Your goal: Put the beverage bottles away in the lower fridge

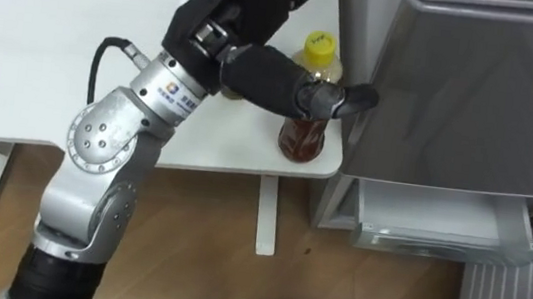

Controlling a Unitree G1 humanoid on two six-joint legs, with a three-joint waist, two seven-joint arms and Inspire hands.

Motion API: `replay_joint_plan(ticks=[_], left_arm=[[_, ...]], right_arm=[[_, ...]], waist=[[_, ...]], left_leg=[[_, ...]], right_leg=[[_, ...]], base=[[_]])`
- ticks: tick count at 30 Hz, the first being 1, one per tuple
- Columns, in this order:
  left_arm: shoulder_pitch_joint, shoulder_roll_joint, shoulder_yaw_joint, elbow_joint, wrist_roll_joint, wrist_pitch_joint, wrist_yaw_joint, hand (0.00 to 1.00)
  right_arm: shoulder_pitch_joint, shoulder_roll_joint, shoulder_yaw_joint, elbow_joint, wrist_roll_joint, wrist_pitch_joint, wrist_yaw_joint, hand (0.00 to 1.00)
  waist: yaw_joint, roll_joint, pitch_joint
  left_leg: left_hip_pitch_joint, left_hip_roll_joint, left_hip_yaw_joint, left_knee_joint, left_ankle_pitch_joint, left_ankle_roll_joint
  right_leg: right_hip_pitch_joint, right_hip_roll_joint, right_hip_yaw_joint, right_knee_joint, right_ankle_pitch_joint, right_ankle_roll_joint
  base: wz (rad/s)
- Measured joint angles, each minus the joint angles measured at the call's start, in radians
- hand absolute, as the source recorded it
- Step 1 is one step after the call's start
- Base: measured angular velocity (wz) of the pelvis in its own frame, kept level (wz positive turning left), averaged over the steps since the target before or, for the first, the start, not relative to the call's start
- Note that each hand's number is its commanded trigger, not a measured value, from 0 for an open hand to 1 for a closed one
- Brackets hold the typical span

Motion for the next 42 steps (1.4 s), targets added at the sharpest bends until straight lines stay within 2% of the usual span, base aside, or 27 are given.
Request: replay_joint_plan(ticks=[6, 11, 17, 26, 33, 38, 42], left_arm=[[0.002, 0.001, 0.0, 0.001, 0.0, 0.002, -0.024, 0.0], [0.037, 0.001, 0.001, 0.012, 0.0, 0.018, -0.04, 0.0], [0.042, 0.002, 0.003, 0.018, 0.0, 0.02, -0.035, 0.0], [0.048, 0.005, 0.005, 0.018, 0.0, 0.02, -0.029, 0.0], [0.062, 0.007, 0.009, 0.018, 0.0, 0.02, -0.028, 0.0], [0.081, 0.029, 0.012, 0.028, 0.001, 0.023, -0.027, 0.0], [0.084, 0.044, 0.021, 0.028, 0.001, 0.023, -0.027, 0.0]], right_arm=[[0.0, 0.0, 0.0, 0.0, -0.007, 0.001, -0.002, 0.0], [0.003, 0.001, 0.0, 0.0, -0.008, 0.002, -0.001, 0.0], [0.003, 0.001, 0.0, 0.001, -0.009, 0.001, -0.002, 0.0], [0.004, 0.001, 0.001, 0.002, -0.009, 0.001, -0.002, 0.0], [0.004, 0.001, 0.001, 0.014, -0.013, 0.002, -0.001, 0.0], [0.003, 0.001, 0.001, 0.011, -0.015, 0.021, 0.001, 0.0], [0.004, 0.0, 0.0, 0.008, -0.024, 0.021, 0.009, 0.0]], waist=[[0.002, -0.009, 0.0052], [0.002, -0.014, 0.0035], [0.007, -0.02, -0.001], [0.008, -0.015, -0.0049], [0.008, -0.015, -0.005], [0.007, -0.015, -0.0045], [0.007, -0.015, -0.0046]], left_leg=[[0.0, 0.0, 0.001, -0.002, 0.0, 0.0], [0.003, 0.0, 0.005, -0.007, 0.0, 0.0], [0.001, 0.001, 0.012, -0.01, 0.0, 0.0], [0.001, 0.001, 0.011, -0.01, 0.0, 0.0], [0.003, 0.001, 0.012, -0.01, 0.0, 0.0], [0.005, 0.001, 0.013, -0.011, 0.0, 0.0], [0.004, 0.002, 0.013, -0.011, 0.0, 0.0]], right_leg=[[-0.001, 0.0, 0.001, 0.0, 0.0, 0.0], [-0.002, 0.001, 0.01, -0.001, 0.0, 0.0], [-0.002, 0.002, 0.013, -0.001, 0.0, 0.0], [-0.001, 0.002, 0.013, 0.0, 0.0, 0.0], [0.0, 0.002, 0.014, 0.0, 0.0, 0.0], [0.0, 0.002, 0.015, 0.0, 0.0, 0.0], [0.0, 0.002, 0.016, 0.001, 0.0, 0.0]], base=[[0.0], [-0.02], [-0.03], [0.0], [0.0], [0.0], [0.0]])
